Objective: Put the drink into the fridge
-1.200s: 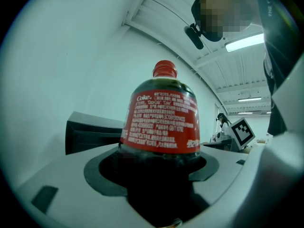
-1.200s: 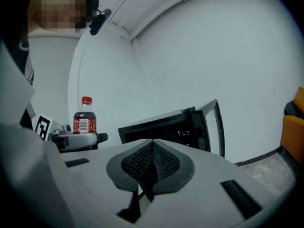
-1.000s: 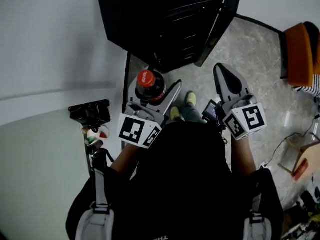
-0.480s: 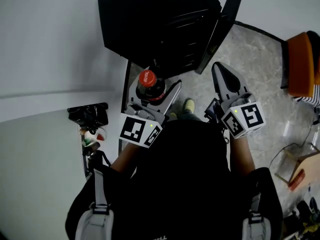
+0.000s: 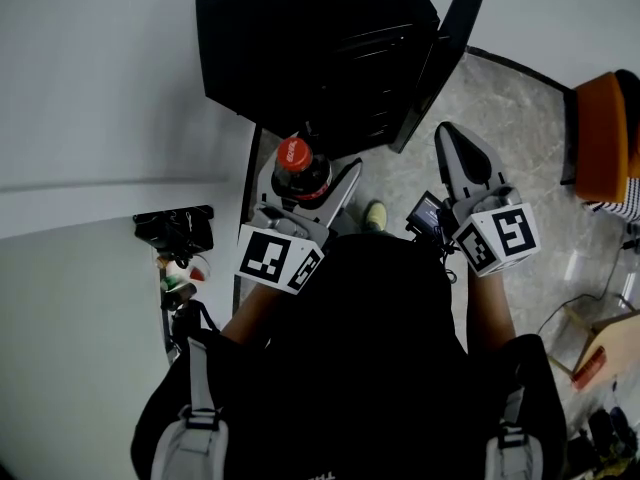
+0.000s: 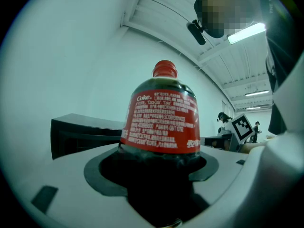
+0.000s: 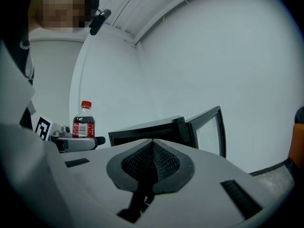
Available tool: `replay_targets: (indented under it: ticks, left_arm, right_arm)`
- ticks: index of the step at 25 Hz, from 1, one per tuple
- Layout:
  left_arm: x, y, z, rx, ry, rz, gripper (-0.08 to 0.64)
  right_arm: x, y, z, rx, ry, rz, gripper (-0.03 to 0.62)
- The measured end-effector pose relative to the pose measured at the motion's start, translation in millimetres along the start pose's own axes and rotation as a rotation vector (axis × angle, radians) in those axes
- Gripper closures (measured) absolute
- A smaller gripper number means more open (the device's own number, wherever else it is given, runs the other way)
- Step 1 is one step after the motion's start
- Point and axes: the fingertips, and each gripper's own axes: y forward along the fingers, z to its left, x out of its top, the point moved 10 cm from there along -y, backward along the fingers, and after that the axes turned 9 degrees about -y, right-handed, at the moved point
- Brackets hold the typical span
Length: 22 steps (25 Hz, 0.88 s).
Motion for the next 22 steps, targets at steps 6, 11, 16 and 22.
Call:
replay_targets:
  ticks: [6, 11, 16, 22]
  left_arm:
    - [2, 4, -1, 0.005, 0.007, -0.006, 0.213]
    - [1, 8, -1, 0.009, 0.010, -0.006, 0.213]
    - [-2, 10, 1, 0.018, 0.006, 0.002, 0.213]
    - [-6, 13, 9, 0.028, -0.004, 0.018, 0.213]
  right_arm:
    - [12, -6, -18, 0.006, -0.084, 0.016, 0.583]
    - [13, -14, -32, -0.010, -0.120, 0.045, 0.583]
    - [10, -6, -29, -0.010, -0.128, 0.044, 0.583]
    - [6, 3, -28, 0.001, -0.183, 0.087, 0.583]
